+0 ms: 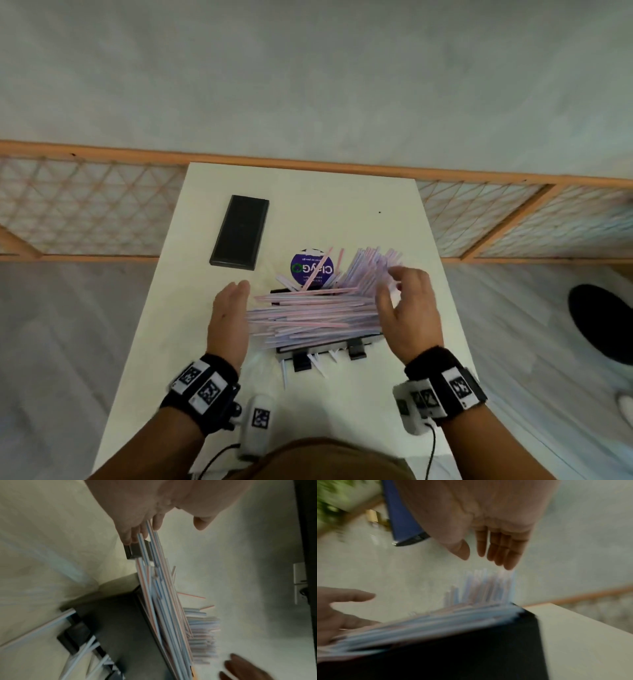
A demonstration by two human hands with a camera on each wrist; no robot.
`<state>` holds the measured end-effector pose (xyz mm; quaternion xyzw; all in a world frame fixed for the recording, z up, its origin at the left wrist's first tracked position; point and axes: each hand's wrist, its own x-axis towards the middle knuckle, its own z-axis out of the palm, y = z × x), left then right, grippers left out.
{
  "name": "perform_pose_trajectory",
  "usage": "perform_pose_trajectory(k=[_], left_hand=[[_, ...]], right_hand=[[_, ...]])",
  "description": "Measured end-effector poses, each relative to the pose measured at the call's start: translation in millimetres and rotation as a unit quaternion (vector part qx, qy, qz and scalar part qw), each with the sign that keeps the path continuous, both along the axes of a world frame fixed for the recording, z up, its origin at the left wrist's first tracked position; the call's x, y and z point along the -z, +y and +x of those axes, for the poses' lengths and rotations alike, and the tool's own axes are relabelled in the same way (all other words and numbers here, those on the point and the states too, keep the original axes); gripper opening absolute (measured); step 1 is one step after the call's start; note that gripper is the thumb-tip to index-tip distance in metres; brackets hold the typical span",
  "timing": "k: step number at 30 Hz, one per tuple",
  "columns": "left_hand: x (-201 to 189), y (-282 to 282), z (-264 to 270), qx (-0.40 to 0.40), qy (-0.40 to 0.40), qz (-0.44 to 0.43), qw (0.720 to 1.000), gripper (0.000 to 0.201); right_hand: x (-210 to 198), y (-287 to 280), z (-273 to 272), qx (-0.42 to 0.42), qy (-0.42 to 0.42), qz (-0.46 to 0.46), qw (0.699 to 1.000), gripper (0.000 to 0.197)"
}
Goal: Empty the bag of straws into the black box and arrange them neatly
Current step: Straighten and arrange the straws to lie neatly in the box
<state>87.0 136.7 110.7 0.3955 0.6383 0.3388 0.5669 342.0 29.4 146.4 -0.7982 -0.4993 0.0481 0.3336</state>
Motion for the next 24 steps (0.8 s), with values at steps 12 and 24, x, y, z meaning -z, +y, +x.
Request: perform_pose_trajectory(k=[12,24], left_hand=[[-2.6,-15.1,50.1,0.105,0.025,-0.013,0.994,0.08],[-8.0,-13.9,32.3,0.429,0.325,0.324,0.778,0.123]], right_hand=[[28.8,-11.7,-10.6,-0.037,0.078,-0.219,0.972,0.044],[5.9,13.4,-20.6,-0.302,-0.135,-0.177,0.927,0.081]])
